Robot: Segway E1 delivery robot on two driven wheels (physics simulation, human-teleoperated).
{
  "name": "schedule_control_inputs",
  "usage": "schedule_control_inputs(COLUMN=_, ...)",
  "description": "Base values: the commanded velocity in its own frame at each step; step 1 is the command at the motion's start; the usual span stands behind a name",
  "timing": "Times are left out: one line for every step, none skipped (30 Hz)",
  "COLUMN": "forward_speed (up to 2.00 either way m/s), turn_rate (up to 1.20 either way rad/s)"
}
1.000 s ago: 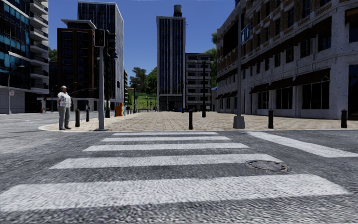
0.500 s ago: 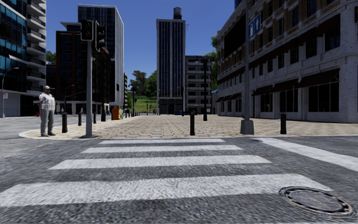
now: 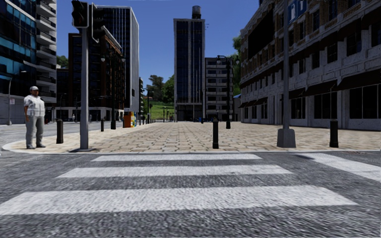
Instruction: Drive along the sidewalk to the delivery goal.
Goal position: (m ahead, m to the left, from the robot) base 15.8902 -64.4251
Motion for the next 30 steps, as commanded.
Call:
schedule_control_inputs(forward_speed=2.0, turn_rate=0.38)
schedule_control_inputs(forward_speed=2.0, turn_rate=0.38)
schedule_control_inputs(forward_speed=2.0, turn_rate=0.38)
schedule_control_inputs(forward_speed=2.0, turn_rate=0.38)
schedule_control_inputs(forward_speed=2.0, turn_rate=0.0)
schedule_control_inputs(forward_speed=2.0, turn_rate=0.0)
schedule_control_inputs(forward_speed=2.0, turn_rate=0.0)
schedule_control_inputs(forward_speed=2.0, turn_rate=0.0)
schedule_control_inputs(forward_speed=2.0, turn_rate=0.0)
schedule_control_inputs(forward_speed=2.0, turn_rate=0.0)
schedule_control_inputs(forward_speed=2.0, turn_rate=0.0)
schedule_control_inputs(forward_speed=2.0, turn_rate=0.0)
schedule_control_inputs(forward_speed=2.0, turn_rate=0.0)
schedule_control_inputs(forward_speed=2.0, turn_rate=0.0)
schedule_control_inputs(forward_speed=2.0, turn_rate=0.0)
schedule_control_inputs(forward_speed=2.0, turn_rate=0.0)
schedule_control_inputs(forward_speed=2.0, turn_rate=0.0)
schedule_control_inputs(forward_speed=2.0, turn_rate=0.0)
schedule_control_inputs(forward_speed=2.0, turn_rate=0.0)
schedule_control_inputs(forward_speed=2.0, turn_rate=0.0)
schedule_control_inputs(forward_speed=2.0, turn_rate=0.0)
schedule_control_inputs(forward_speed=2.0, turn_rate=0.0)
schedule_control_inputs(forward_speed=2.0, turn_rate=0.0)
schedule_control_inputs(forward_speed=2.0, turn_rate=0.0)
schedule_control_inputs(forward_speed=2.0, turn_rate=0.0)
schedule_control_inputs(forward_speed=2.0, turn_rate=0.0)
schedule_control_inputs(forward_speed=2.0, turn_rate=0.0)
schedule_control_inputs(forward_speed=2.0, turn_rate=0.0)
schedule_control_inputs(forward_speed=2.0, turn_rate=0.0)
schedule_control_inputs(forward_speed=2.0, turn_rate=0.0)
